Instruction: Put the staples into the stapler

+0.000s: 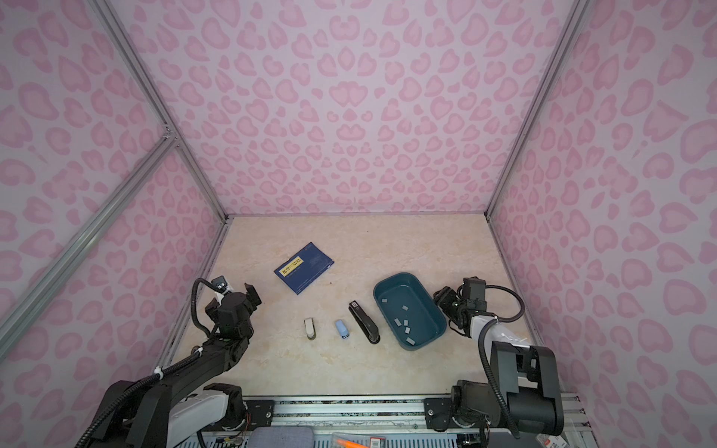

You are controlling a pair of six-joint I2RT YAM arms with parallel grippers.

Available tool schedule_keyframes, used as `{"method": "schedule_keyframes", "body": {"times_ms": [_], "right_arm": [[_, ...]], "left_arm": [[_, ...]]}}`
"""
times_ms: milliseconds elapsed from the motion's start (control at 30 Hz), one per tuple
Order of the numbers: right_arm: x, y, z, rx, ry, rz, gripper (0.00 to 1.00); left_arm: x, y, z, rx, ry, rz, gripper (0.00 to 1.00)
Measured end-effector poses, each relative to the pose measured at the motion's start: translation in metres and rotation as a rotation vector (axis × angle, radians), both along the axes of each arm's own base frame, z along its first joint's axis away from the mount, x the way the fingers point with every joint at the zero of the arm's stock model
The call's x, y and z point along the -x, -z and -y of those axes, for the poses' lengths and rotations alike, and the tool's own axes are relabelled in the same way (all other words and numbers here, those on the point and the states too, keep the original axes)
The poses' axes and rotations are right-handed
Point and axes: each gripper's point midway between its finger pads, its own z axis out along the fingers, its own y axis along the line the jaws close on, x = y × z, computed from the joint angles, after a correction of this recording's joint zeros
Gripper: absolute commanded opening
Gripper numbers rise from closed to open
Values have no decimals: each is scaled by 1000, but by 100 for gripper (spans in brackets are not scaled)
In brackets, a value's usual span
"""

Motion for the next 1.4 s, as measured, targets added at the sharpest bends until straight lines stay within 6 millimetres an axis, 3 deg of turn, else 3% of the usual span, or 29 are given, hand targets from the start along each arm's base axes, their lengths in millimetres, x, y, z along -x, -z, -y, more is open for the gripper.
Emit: {"method": "schedule_keyframes", "body": {"times_ms": [133, 267, 333, 433, 500, 633, 700, 733, 767, 867, 933, 1033, 1400], "right_arm": [[-10, -43, 30, 232, 84, 148, 81], [-4, -63, 42, 486, 101, 263, 83], [1, -61, 44, 639, 90, 304, 87], [1, -36, 40, 799, 4, 271, 89], [-6, -37, 45, 876, 12, 263, 90], [-40, -62, 55, 884, 49, 361, 95], [-43, -45, 63, 856, 51, 392, 95], [-38, -22, 60, 836, -4, 330, 96], [-36, -12, 53, 816, -56, 301, 99], [-58, -42, 36, 835, -66, 430, 100], [-60, -44, 26, 840, -94, 441, 99], [-63, -54, 30, 858, -63, 454, 100], [-62, -53, 32, 878, -56, 434, 100]], "left_arm": [[-8, 1, -4, -31, -8, 8, 96], [-16, -6, 1, -46, 37, 43, 96], [-14, -7, -5, -39, 37, 73, 96], [-17, 6, -14, -21, 43, 67, 96], [-24, 9, -12, -6, 78, 57, 96], [-50, 13, 8, 16, 223, 53, 96], [-59, 13, 14, 20, 266, 41, 97], [-63, 10, 17, 20, 286, 48, 97], [-64, 9, 20, 18, 302, 48, 97], [-67, 10, 24, 22, 330, 41, 97], [-68, 10, 26, 22, 342, 40, 97], [-68, 11, 27, 20, 345, 34, 97], [-68, 11, 29, 12, 354, 28, 97]]}}
